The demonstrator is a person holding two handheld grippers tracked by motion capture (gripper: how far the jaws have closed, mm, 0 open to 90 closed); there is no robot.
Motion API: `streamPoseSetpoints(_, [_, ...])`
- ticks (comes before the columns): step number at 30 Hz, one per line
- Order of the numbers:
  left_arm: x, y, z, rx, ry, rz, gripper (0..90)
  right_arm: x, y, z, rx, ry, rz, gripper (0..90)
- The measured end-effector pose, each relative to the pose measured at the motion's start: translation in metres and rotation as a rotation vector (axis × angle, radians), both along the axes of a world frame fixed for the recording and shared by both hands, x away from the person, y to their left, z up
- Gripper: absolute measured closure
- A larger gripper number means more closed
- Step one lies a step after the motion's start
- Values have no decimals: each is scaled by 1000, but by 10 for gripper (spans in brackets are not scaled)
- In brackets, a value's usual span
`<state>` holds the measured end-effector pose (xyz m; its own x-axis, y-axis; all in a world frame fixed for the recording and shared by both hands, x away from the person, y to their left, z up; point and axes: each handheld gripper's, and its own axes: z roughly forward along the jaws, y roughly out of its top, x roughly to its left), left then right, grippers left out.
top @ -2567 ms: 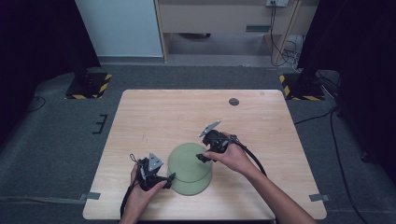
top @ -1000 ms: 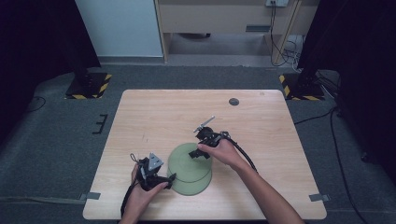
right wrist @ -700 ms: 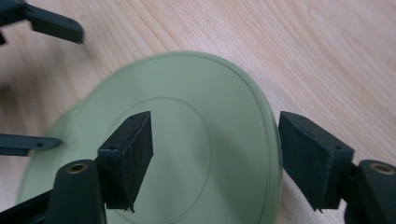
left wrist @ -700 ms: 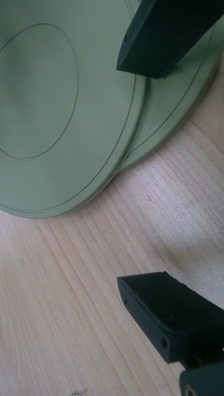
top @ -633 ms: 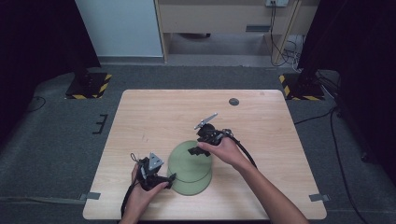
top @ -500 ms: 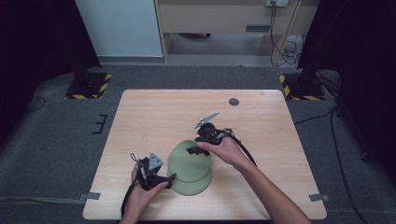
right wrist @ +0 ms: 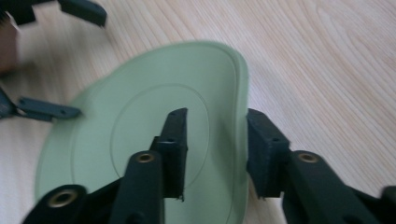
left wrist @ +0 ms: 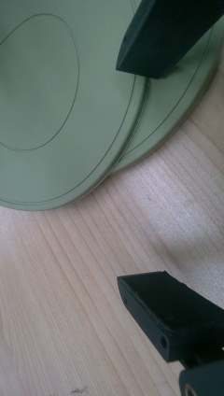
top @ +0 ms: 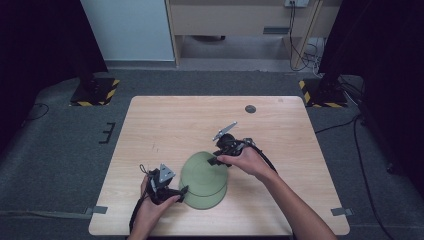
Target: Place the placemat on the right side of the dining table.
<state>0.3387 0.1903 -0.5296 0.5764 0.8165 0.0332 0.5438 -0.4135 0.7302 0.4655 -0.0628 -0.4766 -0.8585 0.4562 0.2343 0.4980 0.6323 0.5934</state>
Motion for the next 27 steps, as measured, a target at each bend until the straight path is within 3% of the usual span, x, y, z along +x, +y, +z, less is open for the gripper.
streamPoseSetpoints(4, [0, 0, 0, 1, 0, 1, 0, 1, -2, 2, 42, 8, -1, 719])
streamPoseSetpoints(6, [0, 0, 0, 3, -1, 1, 0, -2, 0, 4, 64, 1, 25, 769])
streamPoseSetpoints(10, [-1, -1, 1, 9, -8, 3, 7, -2, 2, 4, 28, -2, 29, 797])
streamPoseSetpoints(15, [-4, -5, 1, 6, -6, -16, 13, 1, 1, 5, 46, -15, 10, 825])
streamPoseSetpoints(20, [-3, -6, 1, 2, -6, -16, 0, 1, 6, 6, 17, -41, -6, 835])
streamPoseSetpoints(24, [-3, -10, 1, 21, -30, -7, 4, 2, 9, 9, -5, -66, -9, 851])
streamPoseSetpoints(27, [-2, -9, 1, 13, -24, -18, 15, 1, 9, 13, -12, -62, -6, 853])
